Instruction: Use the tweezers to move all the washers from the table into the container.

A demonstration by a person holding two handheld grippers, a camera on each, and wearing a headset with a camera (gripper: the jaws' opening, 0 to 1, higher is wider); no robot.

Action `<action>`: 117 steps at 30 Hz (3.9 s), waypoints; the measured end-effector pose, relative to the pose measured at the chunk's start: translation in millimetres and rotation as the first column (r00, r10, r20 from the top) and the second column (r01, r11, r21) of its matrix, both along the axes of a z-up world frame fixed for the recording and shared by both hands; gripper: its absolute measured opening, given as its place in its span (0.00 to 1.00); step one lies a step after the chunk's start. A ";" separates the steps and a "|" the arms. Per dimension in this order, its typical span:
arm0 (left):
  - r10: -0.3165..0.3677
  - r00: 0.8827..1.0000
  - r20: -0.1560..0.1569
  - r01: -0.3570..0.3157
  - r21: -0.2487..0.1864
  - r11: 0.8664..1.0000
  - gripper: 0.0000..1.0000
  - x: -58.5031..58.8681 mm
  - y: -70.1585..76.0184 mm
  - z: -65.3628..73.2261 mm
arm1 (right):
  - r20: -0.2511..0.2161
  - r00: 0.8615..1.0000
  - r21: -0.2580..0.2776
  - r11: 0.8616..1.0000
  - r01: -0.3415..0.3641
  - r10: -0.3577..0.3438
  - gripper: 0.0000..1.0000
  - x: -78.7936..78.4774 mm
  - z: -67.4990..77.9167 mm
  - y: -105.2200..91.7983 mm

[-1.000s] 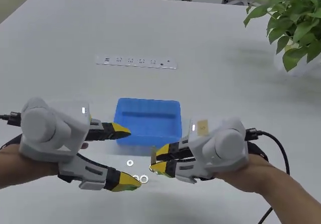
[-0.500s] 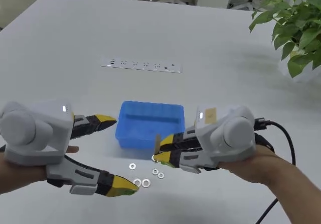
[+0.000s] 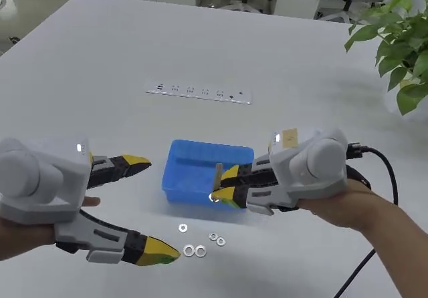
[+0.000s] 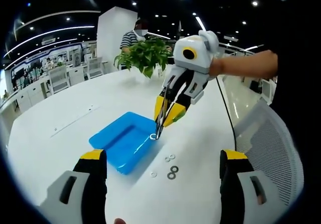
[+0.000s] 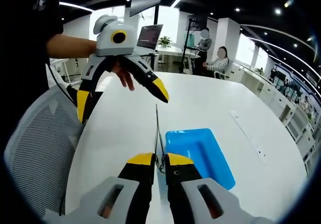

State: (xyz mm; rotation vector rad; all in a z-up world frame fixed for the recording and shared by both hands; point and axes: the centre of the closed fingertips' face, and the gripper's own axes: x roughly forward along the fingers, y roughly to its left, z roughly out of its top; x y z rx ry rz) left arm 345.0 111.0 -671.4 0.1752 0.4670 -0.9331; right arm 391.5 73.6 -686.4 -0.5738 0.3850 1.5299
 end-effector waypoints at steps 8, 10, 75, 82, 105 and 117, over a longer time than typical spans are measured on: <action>0.011 1.000 0.010 -0.011 -0.001 1.000 0.99 6.2 5.2 2.6 | 0.011 1.000 0.008 1.000 -0.003 0.003 0.10 19.2 0.5 7.0; 0.011 1.000 0.011 -0.011 -0.006 1.000 0.99 7.7 5.9 3.6 | 0.012 1.000 0.010 1.000 -0.005 0.005 0.10 24.3 0.1 9.3; -0.163 0.981 0.106 0.152 0.105 0.983 0.18 103.6 -29.7 -11.1 | -0.060 0.997 -0.062 0.997 -0.049 0.045 0.10 64.6 -70.5 24.5; -0.174 0.978 0.112 0.162 0.112 0.980 0.08 110.0 -33.2 -12.8 | -0.056 0.997 -0.061 0.997 -0.048 0.044 0.10 64.3 -70.5 23.6; -0.215 0.971 0.108 0.201 0.128 0.971 0.05 109.6 -40.7 -12.8 | -0.034 0.999 -0.068 0.997 -0.029 0.027 0.13 65.8 -69.2 19.8; -0.206 0.972 0.110 0.193 0.124 0.973 0.05 108.1 -41.1 -2.5 | -0.024 1.000 -0.058 0.998 0.003 -0.004 0.19 65.4 -59.5 14.0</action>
